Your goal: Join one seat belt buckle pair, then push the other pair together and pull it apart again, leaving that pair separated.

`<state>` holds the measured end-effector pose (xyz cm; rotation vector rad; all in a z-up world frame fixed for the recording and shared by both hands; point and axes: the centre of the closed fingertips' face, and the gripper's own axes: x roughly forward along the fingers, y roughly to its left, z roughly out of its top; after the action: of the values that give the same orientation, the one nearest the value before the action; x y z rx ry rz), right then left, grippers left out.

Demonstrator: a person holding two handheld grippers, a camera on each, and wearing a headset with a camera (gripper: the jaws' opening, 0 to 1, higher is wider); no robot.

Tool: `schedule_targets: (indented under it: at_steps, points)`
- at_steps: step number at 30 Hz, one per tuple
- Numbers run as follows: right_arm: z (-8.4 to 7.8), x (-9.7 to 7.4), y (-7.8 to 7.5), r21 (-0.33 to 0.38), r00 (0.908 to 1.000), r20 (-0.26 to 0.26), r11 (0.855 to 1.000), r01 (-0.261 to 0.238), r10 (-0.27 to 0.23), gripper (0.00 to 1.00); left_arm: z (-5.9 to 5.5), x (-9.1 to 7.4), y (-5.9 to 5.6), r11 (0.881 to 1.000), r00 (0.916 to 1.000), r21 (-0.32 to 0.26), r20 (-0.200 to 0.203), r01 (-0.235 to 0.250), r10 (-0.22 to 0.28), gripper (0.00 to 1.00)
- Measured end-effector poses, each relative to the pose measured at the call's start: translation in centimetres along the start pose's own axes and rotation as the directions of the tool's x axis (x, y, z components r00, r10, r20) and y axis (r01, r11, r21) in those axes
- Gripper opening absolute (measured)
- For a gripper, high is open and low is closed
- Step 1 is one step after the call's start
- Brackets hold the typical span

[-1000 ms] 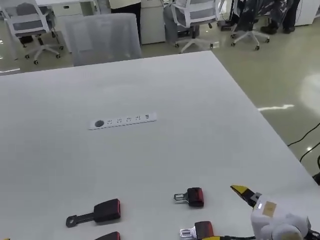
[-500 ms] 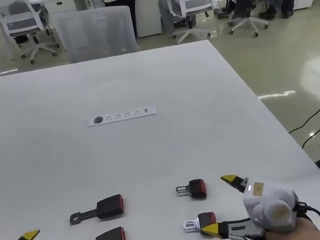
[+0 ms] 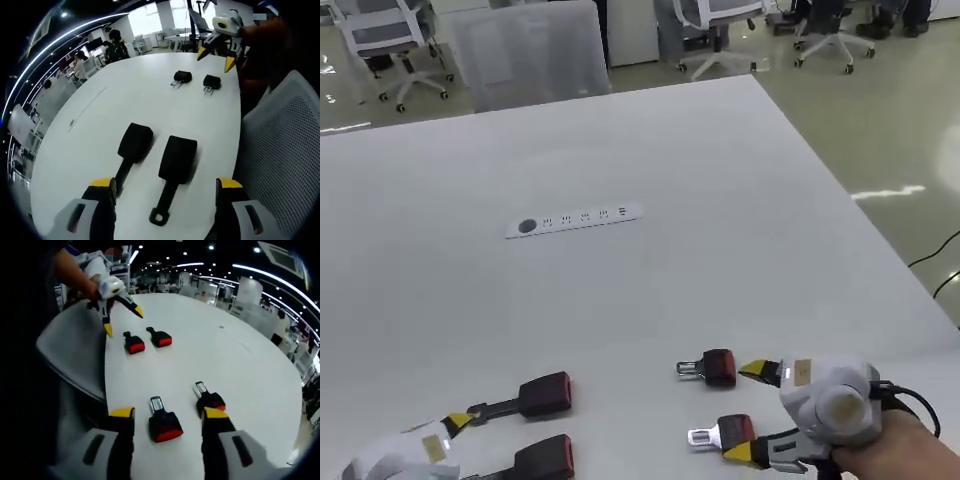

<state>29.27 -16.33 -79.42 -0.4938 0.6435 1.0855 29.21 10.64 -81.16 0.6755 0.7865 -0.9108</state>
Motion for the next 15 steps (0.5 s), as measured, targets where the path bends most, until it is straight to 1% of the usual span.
schedule_targets:
  at_steps: [2, 3, 4, 5, 6, 7, 8, 9, 10, 11, 12, 15]
  points:
    - [-0.1, 0.1, 0.2, 0.012, 0.9999, -0.011, 1.000, -0.010, 0.010, 0.47, 0.3, 0.4, 0.1, 1.000, 1.0000, 0.001, -0.001, -0.003, 0.003, 0.83]
    - [0.1, 0.2, 0.4, 0.009, 0.9996, -0.014, 1.000, -0.023, 0.024, 0.44, 0.9, 0.6, 0.3, 1.000, 0.9998, 0.005, 0.012, -0.013, 0.013, 0.83]
    - [0.0, 0.2, 0.5, 0.008, 0.9993, -0.024, 1.000, -0.026, 0.027, 0.43, 1.1, 0.8, 0.3, 1.000, 0.9999, 0.000, 0.011, -0.009, 0.009, 0.82]
    - [0.0, 0.4, 0.4, 0.005, 0.9992, -0.030, 1.000, -0.026, 0.026, 0.43, 1.3, 1.2, 0.1, 1.000, 0.9999, -0.016, 0.011, 0.010, -0.009, 0.82]
    - [-0.1, 0.5, 0.3, -0.008, 0.9992, -0.031, 1.000, -0.025, 0.025, 0.43, 1.4, 1.4, -0.1, 1.000, 0.9998, -0.016, 0.009, 0.018, -0.018, 0.82]
    - [0.0, 0.6, 0.3, -0.012, 0.9990, -0.032, 0.999, -0.031, 0.030, 0.42, 1.4, 1.8, -0.5, 0.999, 0.9993, -0.005, -0.004, 0.038, -0.038, 0.82]
    - [-0.2, 0.7, 0.4, -0.012, 0.9985, -0.040, 0.999, -0.038, 0.037, 0.42, 1.2, 2.0, -0.9, 0.998, 0.9978, 0.008, -0.026, 0.062, -0.062, 0.81]
    - [-0.4, 0.9, 0.5, -0.020, 0.9976, -0.051, 0.999, -0.048, 0.047, 0.41, 0.9, 2.3, -1.5, 0.995, 0.9943, 0.014, -0.050, 0.095, -0.094, 0.78]
    - [-0.7, 1.1, 0.6, -0.032, 0.9965, -0.061, 0.998, -0.059, 0.057, 0.40, 0.7, 2.5, -1.8, 0.993, 0.9916, 0.010, -0.059, 0.116, -0.116, 0.76]
    - [-0.9, 1.3, 0.7, -0.040, 0.9957, -0.071, 0.997, -0.064, 0.061, 0.40, 0.6, 2.8, -2.0, 0.991, 0.9895, 0.010, -0.057, 0.133, -0.133, 0.72]
    - [-1.3, 1.6, 0.9, -0.058, 0.9936, -0.086, 0.995, -0.078, 0.073, 0.40, 0.8, 3.0, -2.3, 0.988, 0.9872, 0.011, -0.046, 0.153, -0.153, 0.67]
    - [-2.0, 1.9, 0.6, -0.080, 0.9905, -0.115, 0.993, -0.085, 0.075, 0.39, 0.3, 3.4, -1.8, 0.988, 0.9872, 0.037, -0.067, 0.147, -0.144, 0.64]
